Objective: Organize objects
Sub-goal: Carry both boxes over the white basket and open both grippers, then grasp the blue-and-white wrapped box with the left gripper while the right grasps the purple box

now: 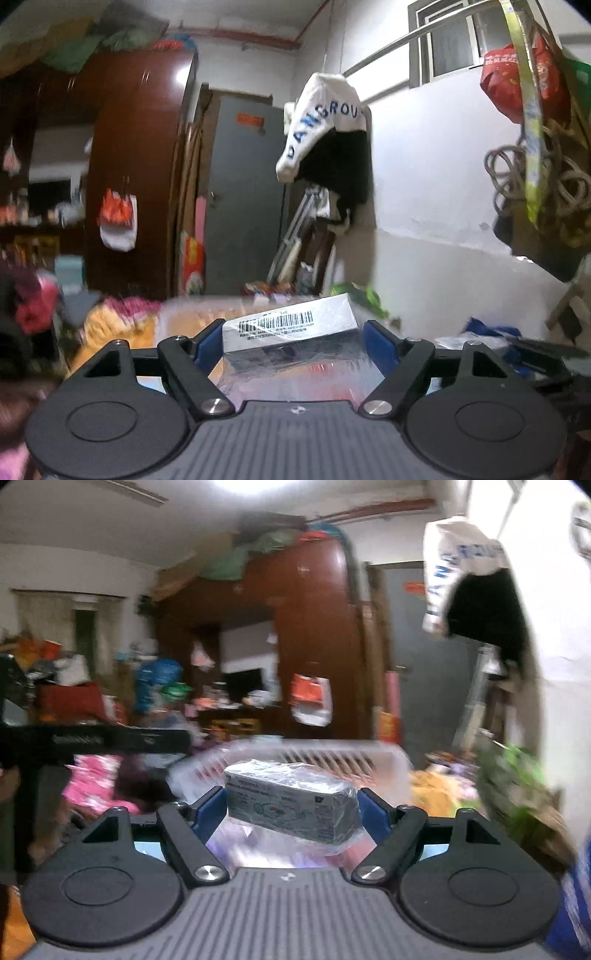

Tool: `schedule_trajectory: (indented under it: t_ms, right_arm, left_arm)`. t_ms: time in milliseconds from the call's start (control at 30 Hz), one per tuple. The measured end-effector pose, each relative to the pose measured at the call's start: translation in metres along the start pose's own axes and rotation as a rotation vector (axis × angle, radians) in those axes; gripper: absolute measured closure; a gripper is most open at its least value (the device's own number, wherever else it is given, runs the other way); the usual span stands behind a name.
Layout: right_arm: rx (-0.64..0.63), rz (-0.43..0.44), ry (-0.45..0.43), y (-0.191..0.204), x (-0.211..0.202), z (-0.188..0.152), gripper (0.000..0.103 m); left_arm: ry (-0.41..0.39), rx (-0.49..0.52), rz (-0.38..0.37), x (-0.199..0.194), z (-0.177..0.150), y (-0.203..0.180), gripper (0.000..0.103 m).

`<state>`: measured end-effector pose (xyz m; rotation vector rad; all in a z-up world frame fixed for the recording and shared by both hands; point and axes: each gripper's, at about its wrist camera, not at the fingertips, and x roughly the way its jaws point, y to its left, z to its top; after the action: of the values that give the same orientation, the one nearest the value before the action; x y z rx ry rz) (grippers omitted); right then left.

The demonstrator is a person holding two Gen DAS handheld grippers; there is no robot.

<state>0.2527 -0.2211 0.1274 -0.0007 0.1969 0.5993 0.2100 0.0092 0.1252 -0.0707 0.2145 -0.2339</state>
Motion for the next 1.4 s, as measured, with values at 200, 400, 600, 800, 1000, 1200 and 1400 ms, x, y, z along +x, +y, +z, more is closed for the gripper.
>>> schedule_trajectory:
  t_ms: [200,400,600,800,1000,1200,1400]
  right_arm:
    - [-0.061,-0.055,0.076,-0.013,0.083,0.061,0.023]
    - [-0.087,-0.015,0.166,-0.024,0.130,0.050,0.019]
    - [-0.050,-0.033,0.115,-0.028,0.085,0.037,0.000]
    - [0.000,-0.008,0.120,-0.036,0.021,-0.006,0.000]
    - [0.053,0.076,0.278,-0.031,0.004,-0.072,0.000]
    - [0.116,0.092,0.335,-0.025,0.027,-0.090,0.024]
    - [0.122,0.116,0.380,-0.020,0.050,-0.093,0.026]
  left_arm:
    - [0.072,0.002,0.052,0.059,0.047,0.015,0.021]
    - [0.163,-0.037,0.050,0.100,0.025,0.032,0.015]
    - [0.100,-0.047,0.080,0.078,0.006,0.041,0.000]
    - [0.097,-0.051,0.018,0.021,-0.036,0.051,0.000]
    - [0.123,-0.087,0.093,-0.024,-0.105,0.062,0.000]
    - [0.224,-0.076,0.100,-0.018,-0.131,0.065,0.000]
    - [0.311,0.015,0.116,-0.004,-0.136,0.056,0.000]
